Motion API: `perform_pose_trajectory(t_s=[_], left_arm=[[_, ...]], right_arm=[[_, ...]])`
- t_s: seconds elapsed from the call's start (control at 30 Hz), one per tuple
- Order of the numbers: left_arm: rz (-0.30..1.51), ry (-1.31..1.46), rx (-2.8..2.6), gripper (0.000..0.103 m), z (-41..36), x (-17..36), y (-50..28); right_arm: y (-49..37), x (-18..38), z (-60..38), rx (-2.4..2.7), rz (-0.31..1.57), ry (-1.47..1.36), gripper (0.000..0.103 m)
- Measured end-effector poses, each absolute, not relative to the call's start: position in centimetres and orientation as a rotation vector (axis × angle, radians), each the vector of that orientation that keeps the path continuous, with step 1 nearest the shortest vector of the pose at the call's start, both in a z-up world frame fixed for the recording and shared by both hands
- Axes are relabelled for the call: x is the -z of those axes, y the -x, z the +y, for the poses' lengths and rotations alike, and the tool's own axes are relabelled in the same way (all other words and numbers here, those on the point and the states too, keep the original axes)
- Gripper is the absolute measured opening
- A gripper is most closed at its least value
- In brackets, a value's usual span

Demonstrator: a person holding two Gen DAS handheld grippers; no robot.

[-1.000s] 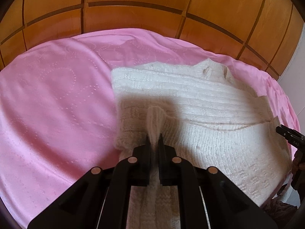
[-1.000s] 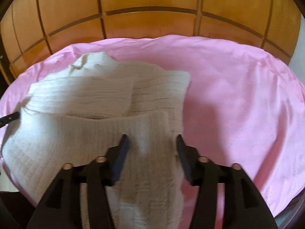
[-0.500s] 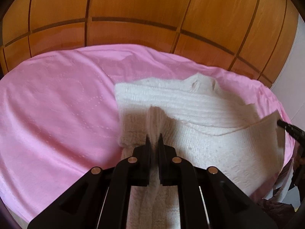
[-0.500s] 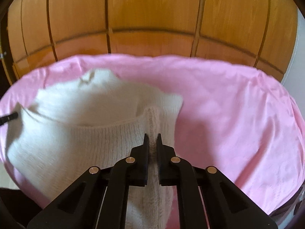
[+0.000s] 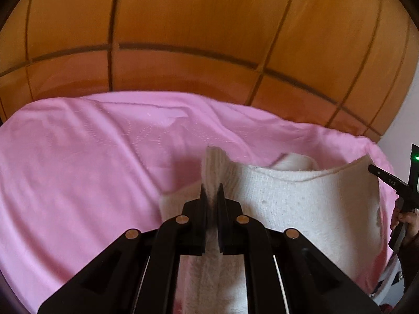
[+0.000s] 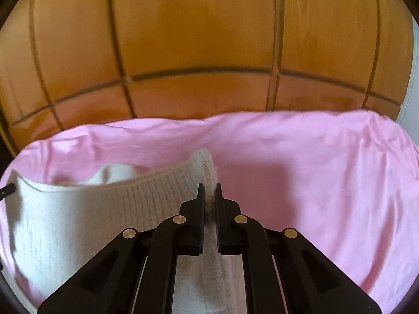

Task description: Fold small clothes

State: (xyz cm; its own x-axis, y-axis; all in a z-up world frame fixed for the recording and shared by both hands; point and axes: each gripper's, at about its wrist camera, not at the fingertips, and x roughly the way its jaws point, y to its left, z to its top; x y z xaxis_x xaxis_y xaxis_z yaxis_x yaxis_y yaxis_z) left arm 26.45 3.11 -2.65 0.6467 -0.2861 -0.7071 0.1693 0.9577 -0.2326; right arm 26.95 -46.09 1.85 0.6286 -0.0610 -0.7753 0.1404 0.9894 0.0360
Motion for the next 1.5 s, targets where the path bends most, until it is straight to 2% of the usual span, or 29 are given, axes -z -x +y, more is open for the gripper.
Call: perform_pose_trajectory(t_s=[0.27,0.37,0.47,0.5,0.53,0.57,0.6,0.63,0.77,0.83,0.97,1.03,1.2,1.37,1.47,1.5], left_arm=[[0.979,0.098,0.164,0.005,1.1,9.0,-33.9],[1.012,0.076,0.135,0.007,0.4,10.9,-34.6],[1.004,0.077,0.106,0.015,0.5,10.9,-34.4],[0.993,0.105,0.099,0.022,1.0,10.2,-33.9],[0.973,0.119,0.092,0.025,1.4,9.6,-33.4],[0.950,0.122,0.082,0.026,1.9,8.9,-32.8],[0.924,0.116,0.074,0.024,2.2,8.1,-32.0],[0.888,0.107,0.070,0.024,2.5,7.1,-30.6],[0.820,0.086,0.129,0.023,2.1,5.2,-26.7],[0.821,0.085,0.162,0.023,1.3,5.4,-24.8],[0.827,0.078,0.223,0.023,-0.3,6.0,-22.5],[0.837,0.051,0.236,0.024,-1.1,6.6,-22.3],[0.923,0.068,0.166,0.027,-0.9,10.2,-25.0],[0.926,0.140,0.132,0.027,-0.6,9.9,-24.4],[0.898,0.128,0.110,0.036,-0.8,8.4,-23.1],[0.880,0.126,0.103,0.037,-0.8,7.7,-22.4]], right_arm=[[-30.5,6.9,-46.9,0.216,1.045,-0.076,0.005],[-30.1,7.3,-47.0,0.228,1.034,-0.091,0.005],[-29.9,6.6,-47.0,0.209,1.024,-0.089,0.008],[-29.7,6.0,-47.0,0.205,1.011,-0.090,0.017],[-29.3,5.1,-46.9,0.205,0.983,-0.084,0.029],[-28.8,3.9,-46.6,0.208,0.945,-0.068,0.037],[-28.5,3.0,-46.3,0.199,0.915,-0.062,0.053],[-28.0,1.9,-45.4,0.169,0.886,-0.060,0.055],[-27.6,-0.1,-41.1,-0.035,0.879,-0.082,0.055],[-28.0,0.3,-37.8,-0.154,0.920,-0.091,0.049],[-29.4,2.5,-31.7,-0.308,1.017,-0.094,0.045],[-30.0,4.1,-28.9,-0.311,1.058,-0.041,0.025],[-32.7,7.2,-28.2,-0.207,1.075,-0.006,0.013],[-32.9,7.3,-28.5,-0.210,1.049,-0.023,0.013],[-32.4,6.4,-29.1,-0.217,1.039,-0.057,0.013],[-31.7,5.7,-29.2,-0.214,1.026,-0.053,0.019]])
